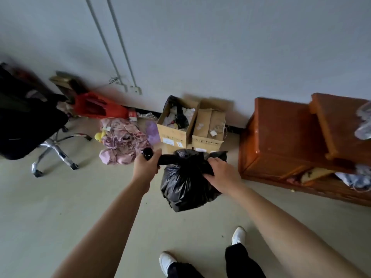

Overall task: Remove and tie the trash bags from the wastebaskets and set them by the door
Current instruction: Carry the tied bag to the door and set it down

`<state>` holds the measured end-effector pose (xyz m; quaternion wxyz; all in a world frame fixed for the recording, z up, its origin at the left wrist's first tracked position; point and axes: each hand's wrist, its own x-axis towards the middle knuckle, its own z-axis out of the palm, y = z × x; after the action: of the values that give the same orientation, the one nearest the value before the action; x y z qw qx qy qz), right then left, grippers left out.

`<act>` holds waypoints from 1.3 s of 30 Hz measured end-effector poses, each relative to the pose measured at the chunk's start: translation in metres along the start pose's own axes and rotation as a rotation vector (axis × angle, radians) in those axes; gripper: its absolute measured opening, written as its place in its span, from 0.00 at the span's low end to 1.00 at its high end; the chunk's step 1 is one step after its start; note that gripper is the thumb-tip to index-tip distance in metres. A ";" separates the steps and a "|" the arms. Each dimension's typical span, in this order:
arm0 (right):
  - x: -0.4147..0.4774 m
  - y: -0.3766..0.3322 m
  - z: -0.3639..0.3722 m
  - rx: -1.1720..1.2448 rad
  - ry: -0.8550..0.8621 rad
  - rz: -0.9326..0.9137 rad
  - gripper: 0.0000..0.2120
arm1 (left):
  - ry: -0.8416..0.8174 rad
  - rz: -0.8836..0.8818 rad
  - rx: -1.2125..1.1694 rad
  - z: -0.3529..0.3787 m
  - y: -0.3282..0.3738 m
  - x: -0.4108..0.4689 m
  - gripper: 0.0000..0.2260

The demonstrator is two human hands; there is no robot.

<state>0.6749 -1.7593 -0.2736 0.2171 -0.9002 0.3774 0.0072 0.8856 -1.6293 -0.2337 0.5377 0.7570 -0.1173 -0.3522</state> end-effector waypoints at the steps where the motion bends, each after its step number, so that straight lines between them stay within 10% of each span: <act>1: -0.013 0.007 -0.010 -0.021 0.019 0.025 0.20 | -0.039 0.017 -0.005 0.010 0.009 -0.007 0.14; 28: -0.616 0.457 -0.210 0.005 0.746 0.830 0.13 | -0.987 0.158 0.001 0.602 0.051 -0.536 0.04; 39: -0.751 0.700 -0.238 0.158 0.737 1.132 0.10 | -1.279 0.211 0.163 0.895 -0.001 -0.665 0.03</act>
<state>-0.3757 -1.7805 -0.1946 0.1021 -0.4890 0.8392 -0.2150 -0.1866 -1.9132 -0.1195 0.3343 0.4211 -0.5140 -0.6684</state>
